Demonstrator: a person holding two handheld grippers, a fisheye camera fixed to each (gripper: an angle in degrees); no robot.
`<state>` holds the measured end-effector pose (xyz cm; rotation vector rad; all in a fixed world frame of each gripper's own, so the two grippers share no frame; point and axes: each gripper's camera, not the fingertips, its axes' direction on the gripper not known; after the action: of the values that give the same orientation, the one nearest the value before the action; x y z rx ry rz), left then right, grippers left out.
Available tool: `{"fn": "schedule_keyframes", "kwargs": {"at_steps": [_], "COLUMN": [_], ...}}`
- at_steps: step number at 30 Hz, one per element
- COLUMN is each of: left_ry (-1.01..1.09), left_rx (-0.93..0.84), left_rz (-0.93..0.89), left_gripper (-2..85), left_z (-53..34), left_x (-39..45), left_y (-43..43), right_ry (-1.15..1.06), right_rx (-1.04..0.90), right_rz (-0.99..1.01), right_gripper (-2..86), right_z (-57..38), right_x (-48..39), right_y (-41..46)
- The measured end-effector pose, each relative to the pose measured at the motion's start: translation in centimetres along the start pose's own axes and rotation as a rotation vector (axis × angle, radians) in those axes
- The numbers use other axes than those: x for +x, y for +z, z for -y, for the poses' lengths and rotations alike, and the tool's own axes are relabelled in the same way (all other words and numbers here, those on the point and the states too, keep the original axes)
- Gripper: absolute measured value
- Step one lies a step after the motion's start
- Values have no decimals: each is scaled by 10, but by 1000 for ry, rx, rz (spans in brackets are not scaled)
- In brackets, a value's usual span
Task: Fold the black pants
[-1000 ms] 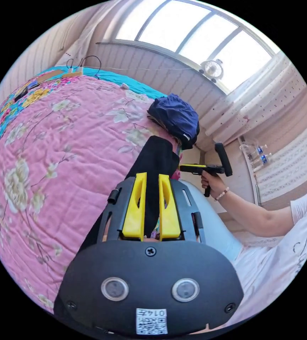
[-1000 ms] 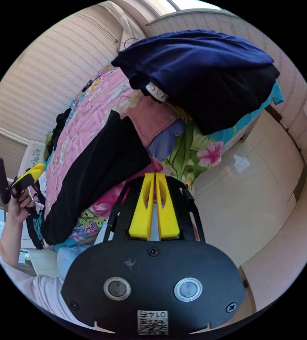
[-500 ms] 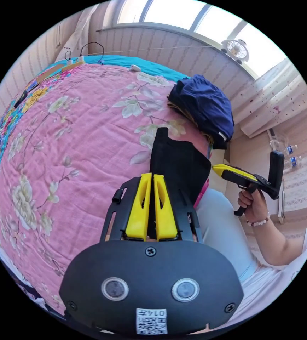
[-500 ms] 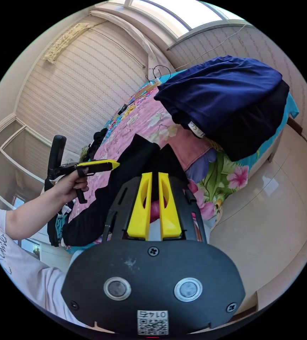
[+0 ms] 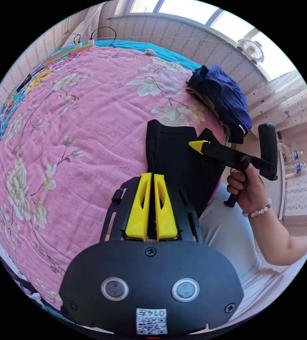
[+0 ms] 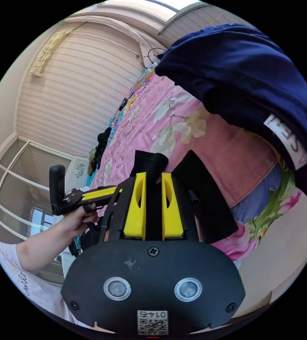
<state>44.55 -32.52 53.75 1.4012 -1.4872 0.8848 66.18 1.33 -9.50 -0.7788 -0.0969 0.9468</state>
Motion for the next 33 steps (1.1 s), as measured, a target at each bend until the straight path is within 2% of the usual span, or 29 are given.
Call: {"fn": "schedule_keyframes", "kwargs": {"at_steps": [3, 7, 11, 13, 15, 18, 21, 24, 28, 30, 33], "left_ry": [-16, 123, 244, 268, 256, 186, 233, 229, 241, 248, 187], "left_rx": [14, 132, 43, -45, -73, -70, -48, -89, -48, -60, -37], "left_rz": [-22, -102, -127, -95, -72, -107, -61, -55, -14, 3, -70], "left_gripper": [-10, -9, -7, 0, 8, 34, 48, 37, 5, 15, 51], "left_z": [5, 13, 28, 30, 28, 25, 20, 15, 1, -7, -23], "left_x": [-1, 19, 45, 55, 55, 49, 51, 50, 52, 51, 36], "left_y": [-4, -26, -10, 13, 23, 16, 7, 10, 0, 3, -8], "right_ry": [33, -9, 61, 109, 159, 154, 152, 146, 79, 70, 71], "right_rx": [-2, 114, 145, 84, 69, 115, 145, 100, 89, 59, 14], "right_rz": [62, 44, 23, -70, -38, -41, -90, -26, -82, -139, -206], "right_gripper": [26, 12, 10, 12, 16, 20, 16, 9, 6, 6, 9], "right_z": [5, -17, -46, -54, -56, -58, -59, -59, -63, -64, -71], "right_x": [7, 2, 13, 26, 40, 43, 45, 50, 33, 27, 23], "right_y": [6, -36, -59, -45, -31, -28, -21, -1, 22, 40, 74]}}
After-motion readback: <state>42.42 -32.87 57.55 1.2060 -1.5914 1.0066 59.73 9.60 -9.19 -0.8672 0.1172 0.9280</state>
